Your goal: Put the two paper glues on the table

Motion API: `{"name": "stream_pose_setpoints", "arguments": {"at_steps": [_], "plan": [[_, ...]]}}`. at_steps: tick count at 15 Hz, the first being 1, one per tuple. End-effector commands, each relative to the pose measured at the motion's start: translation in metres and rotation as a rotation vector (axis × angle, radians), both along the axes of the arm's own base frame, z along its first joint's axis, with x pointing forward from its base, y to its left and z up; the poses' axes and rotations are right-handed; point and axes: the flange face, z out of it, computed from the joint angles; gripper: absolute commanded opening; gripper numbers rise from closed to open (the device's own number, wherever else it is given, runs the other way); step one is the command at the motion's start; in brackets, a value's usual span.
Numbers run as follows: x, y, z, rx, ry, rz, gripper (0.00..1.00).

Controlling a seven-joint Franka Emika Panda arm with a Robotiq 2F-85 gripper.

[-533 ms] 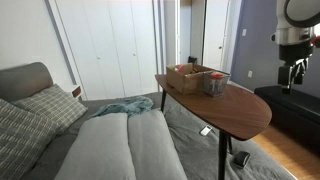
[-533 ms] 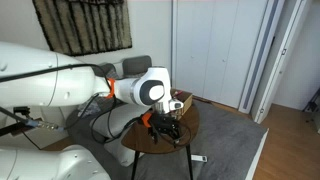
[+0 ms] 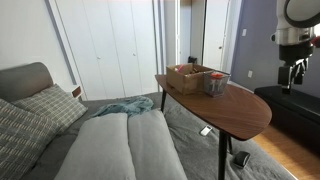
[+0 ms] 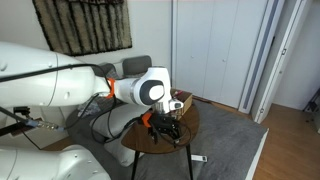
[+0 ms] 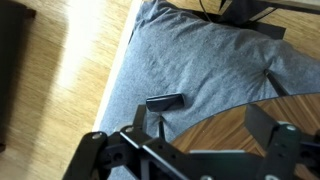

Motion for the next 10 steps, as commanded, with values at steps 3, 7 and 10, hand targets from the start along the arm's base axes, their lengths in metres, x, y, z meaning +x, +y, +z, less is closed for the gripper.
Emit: {"name": "stream_pose_setpoints", "arguments": {"at_steps": [3, 7, 10], "plan": [[0.0, 0.0, 0.0, 0.0, 0.001, 0.0, 1.0], [0.0, 0.0, 0.0, 0.0, 0.001, 0.0, 1.0], [0.015, 0.035, 0.018, 0.031, -0.11, 0.141, 1.0]]}}
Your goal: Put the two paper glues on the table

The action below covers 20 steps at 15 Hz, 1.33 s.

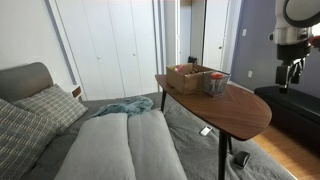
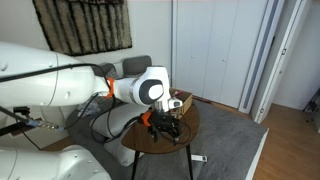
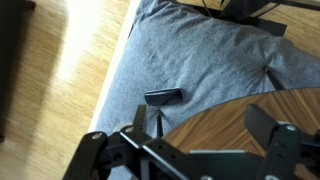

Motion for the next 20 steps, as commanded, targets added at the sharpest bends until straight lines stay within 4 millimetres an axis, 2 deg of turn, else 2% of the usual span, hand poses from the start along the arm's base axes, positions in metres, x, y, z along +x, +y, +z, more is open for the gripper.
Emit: {"name": "stream_pose_setpoints", "arguments": {"at_steps": [1, 5, 6, 7, 12, 15, 20], "plan": [[0.019, 0.043, 0.023, 0.051, -0.119, 0.144, 1.0], [0.045, 0.096, 0.054, 0.124, -0.229, 0.323, 1.0], [0.034, 0.081, 0.04, 0.086, -0.194, 0.248, 1.0], [0.035, 0.088, 0.045, 0.089, -0.205, 0.265, 1.0], [0.036, 0.086, 0.041, 0.084, -0.21, 0.265, 1.0], [0.055, 0.088, 0.048, 0.075, -0.263, 0.292, 1.0], [0.088, 0.105, 0.059, 0.08, -0.305, 0.427, 1.0]]}}
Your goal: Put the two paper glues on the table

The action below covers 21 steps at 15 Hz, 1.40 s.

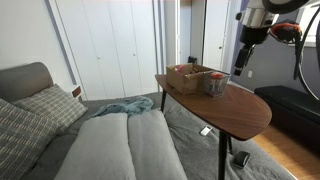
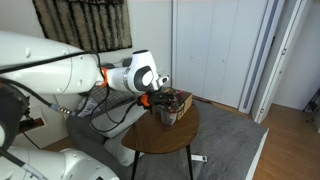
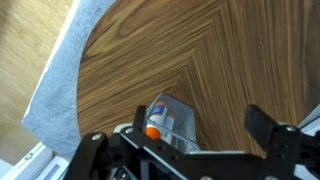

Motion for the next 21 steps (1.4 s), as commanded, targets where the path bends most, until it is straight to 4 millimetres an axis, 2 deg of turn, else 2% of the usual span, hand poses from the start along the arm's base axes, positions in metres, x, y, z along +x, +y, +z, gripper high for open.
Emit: {"name": "stream_pose_setpoints", "arguments": {"at_steps": [1, 7, 8, 9, 10, 12, 15, 21], "plan": [[0.033, 0.015, 0.006, -0.012, -0.003, 0.098, 1.0], [0.078, 0.017, 0.006, -0.031, 0.016, 0.169, 1.0], [0.085, 0.016, 0.005, -0.035, 0.021, 0.176, 0.97], [0.09, 0.015, 0.004, -0.038, 0.028, 0.181, 0.91], [0.095, 0.013, 0.003, -0.04, 0.036, 0.184, 0.77], [0.104, 0.01, -0.001, -0.045, 0.05, 0.2, 0.6], [0.116, 0.006, -0.006, -0.046, 0.063, 0.223, 0.59], [0.129, -0.004, -0.016, -0.041, 0.098, 0.251, 0.64]]}}
